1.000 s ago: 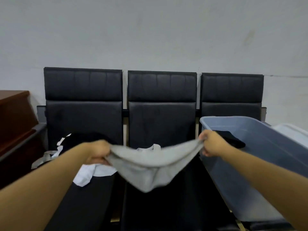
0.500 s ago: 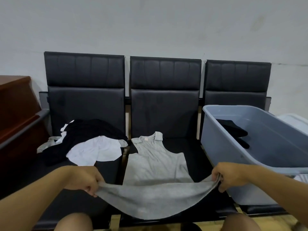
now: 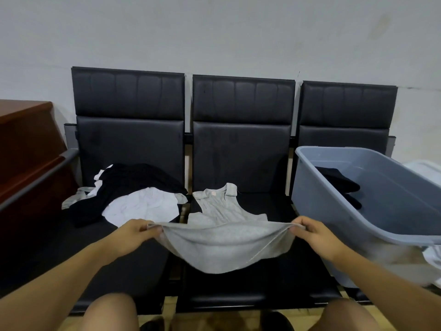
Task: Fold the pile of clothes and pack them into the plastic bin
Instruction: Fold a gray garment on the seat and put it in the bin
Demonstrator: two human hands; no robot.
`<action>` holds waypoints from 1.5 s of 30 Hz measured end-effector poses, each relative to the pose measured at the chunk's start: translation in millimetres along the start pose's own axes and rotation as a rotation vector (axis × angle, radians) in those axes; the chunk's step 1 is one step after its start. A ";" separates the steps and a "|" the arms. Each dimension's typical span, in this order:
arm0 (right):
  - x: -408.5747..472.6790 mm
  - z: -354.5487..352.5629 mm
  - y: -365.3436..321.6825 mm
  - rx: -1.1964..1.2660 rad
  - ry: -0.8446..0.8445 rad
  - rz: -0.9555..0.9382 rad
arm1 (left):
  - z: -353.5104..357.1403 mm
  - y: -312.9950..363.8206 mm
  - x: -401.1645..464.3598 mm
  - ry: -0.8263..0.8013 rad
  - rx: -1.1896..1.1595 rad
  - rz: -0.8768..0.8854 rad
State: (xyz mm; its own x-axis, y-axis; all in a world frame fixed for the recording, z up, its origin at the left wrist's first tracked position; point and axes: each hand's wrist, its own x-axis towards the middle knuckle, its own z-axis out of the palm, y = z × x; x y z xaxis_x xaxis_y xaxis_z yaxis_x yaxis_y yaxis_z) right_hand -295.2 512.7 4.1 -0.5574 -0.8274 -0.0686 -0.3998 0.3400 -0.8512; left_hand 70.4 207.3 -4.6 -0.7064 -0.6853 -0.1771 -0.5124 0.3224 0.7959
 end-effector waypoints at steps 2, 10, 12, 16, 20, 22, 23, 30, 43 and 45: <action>1.1 9.2 -5.2 0.091 0.080 -0.002 | 8.3 11.9 -2.5 0.043 -0.182 -0.014; 0.6 17.6 -5.2 0.065 0.232 0.000 | 21.8 15.4 -8.2 0.121 -0.391 -0.046; -2.0 16.0 1.2 0.072 0.223 0.017 | 24.7 11.3 -8.4 0.123 -0.358 -0.065; -3.1 14.7 10.8 0.080 0.205 0.022 | 28.2 5.3 -0.5 0.209 -0.277 -0.080; 20.2 16.1 13.6 0.054 0.284 0.019 | 30.8 -2.0 29.8 0.352 -0.241 -0.067; 43.2 17.6 13.4 0.033 0.360 0.017 | 33.9 -0.2 53.9 0.449 -0.230 -0.058; 56.9 18.5 13.5 0.021 0.396 0.016 | 35.7 1.1 68.3 0.499 -0.234 -0.056; 196.7 22.7 46.2 -0.003 0.453 0.080 | 57.8 -8.6 192.6 0.690 -0.194 -0.134; 343.0 66.1 158.6 -0.791 0.355 0.178 | 102.4 -88.7 325.7 0.546 0.671 -0.055; 339.8 73.4 162.0 -0.700 0.390 -0.150 | 105.5 -84.8 331.0 0.566 0.669 0.273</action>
State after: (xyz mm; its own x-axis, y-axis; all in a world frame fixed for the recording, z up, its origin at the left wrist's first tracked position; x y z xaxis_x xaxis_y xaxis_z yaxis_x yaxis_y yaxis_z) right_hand -496.0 253.8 -195.3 -0.6234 -0.7148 0.3168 -0.7806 0.5452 -0.3058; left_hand -171.4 22.0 -191.8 -0.5900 -0.6907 0.4182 -0.6635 0.7099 0.2364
